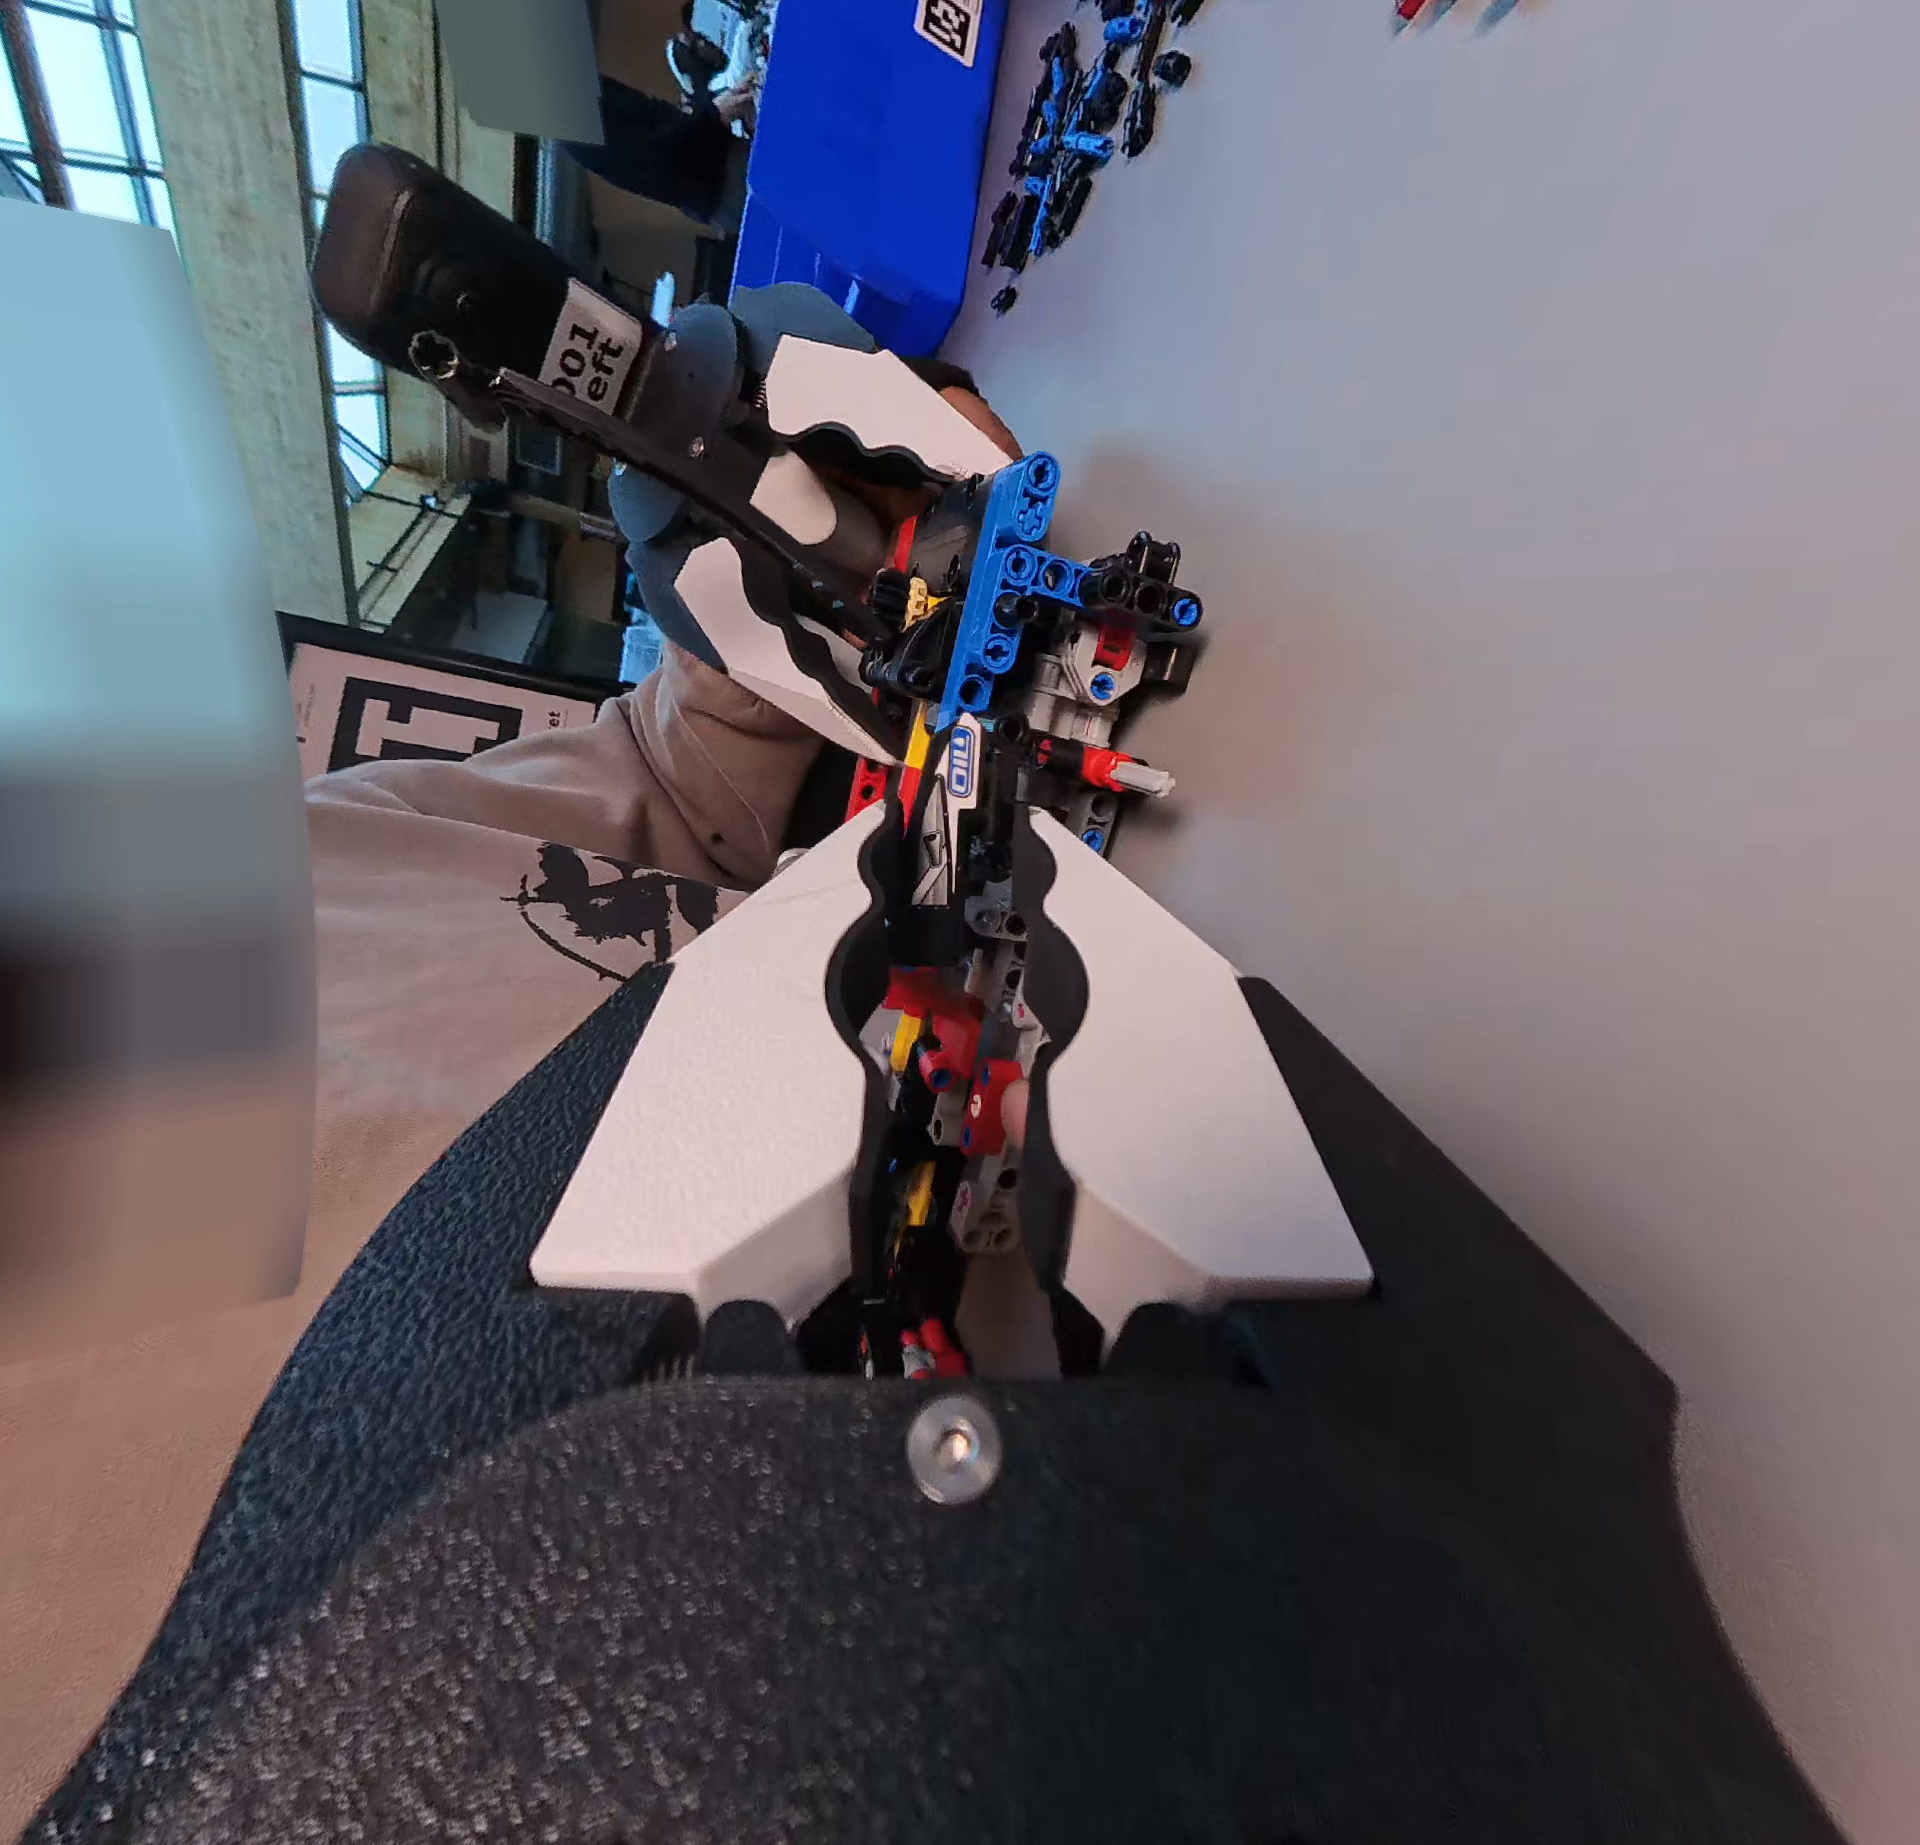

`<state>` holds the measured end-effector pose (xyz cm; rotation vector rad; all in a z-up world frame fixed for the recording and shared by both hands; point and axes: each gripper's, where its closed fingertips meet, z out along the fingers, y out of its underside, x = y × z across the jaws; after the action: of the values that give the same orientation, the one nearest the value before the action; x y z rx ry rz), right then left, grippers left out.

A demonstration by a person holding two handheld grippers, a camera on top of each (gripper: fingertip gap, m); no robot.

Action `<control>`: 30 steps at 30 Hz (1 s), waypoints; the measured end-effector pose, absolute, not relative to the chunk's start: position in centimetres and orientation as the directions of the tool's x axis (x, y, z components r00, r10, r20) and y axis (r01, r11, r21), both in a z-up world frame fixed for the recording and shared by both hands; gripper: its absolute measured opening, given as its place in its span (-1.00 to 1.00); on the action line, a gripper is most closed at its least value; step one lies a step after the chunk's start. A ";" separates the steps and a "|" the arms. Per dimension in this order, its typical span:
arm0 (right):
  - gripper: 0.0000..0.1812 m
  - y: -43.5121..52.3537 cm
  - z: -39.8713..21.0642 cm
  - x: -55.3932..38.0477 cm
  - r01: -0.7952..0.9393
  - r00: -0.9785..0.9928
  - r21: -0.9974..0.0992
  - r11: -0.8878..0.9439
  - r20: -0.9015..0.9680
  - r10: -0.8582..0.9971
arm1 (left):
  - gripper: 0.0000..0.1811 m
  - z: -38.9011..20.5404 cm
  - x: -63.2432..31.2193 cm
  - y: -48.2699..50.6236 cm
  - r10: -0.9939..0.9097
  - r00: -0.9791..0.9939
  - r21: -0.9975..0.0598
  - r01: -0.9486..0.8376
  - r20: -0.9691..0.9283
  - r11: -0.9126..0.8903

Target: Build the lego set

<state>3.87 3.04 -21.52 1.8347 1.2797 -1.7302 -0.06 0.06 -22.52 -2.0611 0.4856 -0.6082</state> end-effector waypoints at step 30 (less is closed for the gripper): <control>-0.81 2.0 -21.7 3.7 0.711 -0.148 -0.317 -0.627 -0.940 0.307 | -0.33 -22.5 0.1 -0.1 -0.612 0.763 -0.873 -0.137 0.207 -0.467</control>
<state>3.66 2.01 -21.74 1.8120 1.1501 -1.8375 0.09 -0.15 -22.50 -2.0093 0.5638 -0.6310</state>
